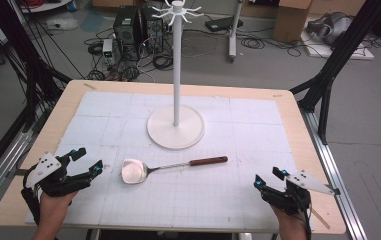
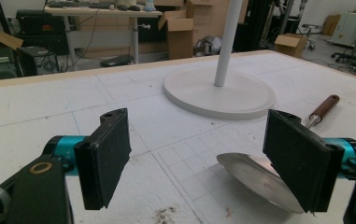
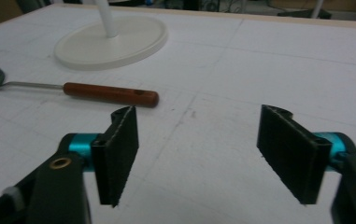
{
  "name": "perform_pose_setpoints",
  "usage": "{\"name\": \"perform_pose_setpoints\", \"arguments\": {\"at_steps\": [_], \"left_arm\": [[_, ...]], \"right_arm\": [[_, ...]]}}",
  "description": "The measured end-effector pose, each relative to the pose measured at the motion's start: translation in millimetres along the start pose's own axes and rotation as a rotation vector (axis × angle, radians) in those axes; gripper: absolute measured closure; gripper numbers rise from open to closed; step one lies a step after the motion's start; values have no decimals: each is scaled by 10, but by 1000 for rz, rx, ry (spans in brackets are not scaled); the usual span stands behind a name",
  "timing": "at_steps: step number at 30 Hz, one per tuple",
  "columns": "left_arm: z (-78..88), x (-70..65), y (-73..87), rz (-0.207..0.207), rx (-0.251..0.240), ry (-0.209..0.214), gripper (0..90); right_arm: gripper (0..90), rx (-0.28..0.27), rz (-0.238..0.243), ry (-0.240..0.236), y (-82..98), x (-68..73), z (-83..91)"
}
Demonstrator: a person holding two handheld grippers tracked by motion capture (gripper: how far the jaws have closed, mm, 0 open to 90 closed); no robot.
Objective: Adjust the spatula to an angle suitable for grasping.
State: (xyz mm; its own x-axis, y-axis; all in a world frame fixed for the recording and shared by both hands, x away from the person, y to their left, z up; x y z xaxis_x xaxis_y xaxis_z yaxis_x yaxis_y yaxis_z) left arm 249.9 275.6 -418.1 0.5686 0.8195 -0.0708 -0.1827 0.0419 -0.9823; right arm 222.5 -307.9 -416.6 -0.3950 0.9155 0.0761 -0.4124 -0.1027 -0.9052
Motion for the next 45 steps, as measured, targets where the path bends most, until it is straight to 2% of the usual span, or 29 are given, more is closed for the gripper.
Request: {"name": "perform_pose_setpoints", "arguments": {"at_steps": [1, 2, 3, 4, 5, 6, 7, 8, 9, 10, 12, 13, 14, 18, 19, 23, 24, 27, 30, 34, 45], "left_arm": [[-3, -5, 2, 1, 1, 3, 235], [-7, -11, 5, -1, 4, 7, 235], [-10, -17, 9, -4, 7, 7, 236], [-12, -24, 11, -6, 9, 11, 236], [-13, -35, 14, -6, 9, 15, 239], [-11, -37, 13, -11, 11, 16, 240], [-12, -37, 13, -12, 12, 19, 240], [-13, -37, 14, -9, 12, 19, 240], [-15, -35, 14, -7, 12, 18, 240], [-17, -29, 15, -8, 12, 19, 242], [-17, -25, 15, -3, 11, 16, 242], [-18, -23, 15, -3, 13, 17, 243], [-20, -21, 15, -2, 13, 17, 243], [-31, -12, 28, 1, 18, 16, 244], [-31, -9, 29, 1, 19, 16, 245], [-24, 4, 32, 5, 16, 12, 245], [-24, 6, 34, 6, 15, 14, 246], [-28, 7, 38, 10, 19, 18, 246], [-35, 2, 40, 9, 20, 19, 246], [-47, 0, 44, 9, 24, 22, 246], [-51, 3, 50, 11, 29, 20, 248]], "right_arm": [[355, 0, 0, 0, 0, 0, 0], [436, 2, 11, -16, -10, 28, -45], [616, -1, 28, -59, -28, 83, -125], [616, -1, 28, -59, -28, 83, -125], [778, 22, 61, -96, -39, 151, -204], [837, 34, 79, -111, -44, 185, -242], [837, 34, 79, -111, -44, 185, -242], [886, 43, 96, -114, -52, 217, -282], [893, 48, 110, -114, -65, 243, -322], [893, 66, 99, -112, -91, 278, -413], [893, 70, 91, -118, -101, 284, -472], [894, 91, 88, -130, -111, 310, -597], [894, 91, 88, -130, -111, 310, -597], [894, 163, 137, -160, -117, 434, -846], [894, 196, 168, -166, -117, 499, -948], [894, 209, 177, -172, -121, 541, -1063], [895, 227, 175, -171, -116, 545, -1119], [894, 248, 178, -157, -105, 531, -1175], [894, 262, 157, -146, -95, 496, -1224], [894, 253, 156, -132, -108, 463, -1252], [894, 272, 151, -87, -171, 410, -1379]]}}
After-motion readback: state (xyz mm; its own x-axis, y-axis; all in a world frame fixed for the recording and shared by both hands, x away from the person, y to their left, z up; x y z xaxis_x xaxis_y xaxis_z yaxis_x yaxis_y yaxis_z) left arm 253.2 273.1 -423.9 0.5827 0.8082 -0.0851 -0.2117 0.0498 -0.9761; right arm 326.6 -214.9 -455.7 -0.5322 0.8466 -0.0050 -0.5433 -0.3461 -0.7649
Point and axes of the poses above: each handheld gripper's, and its own axes: z roughly backward along the jaws, y roughly out of its underside, x roughly to its left, the point moved 1 cm from there along -z, roughly forward along the jaws, and after that the axes turned 1 degree about y, right-handed, at the moved point
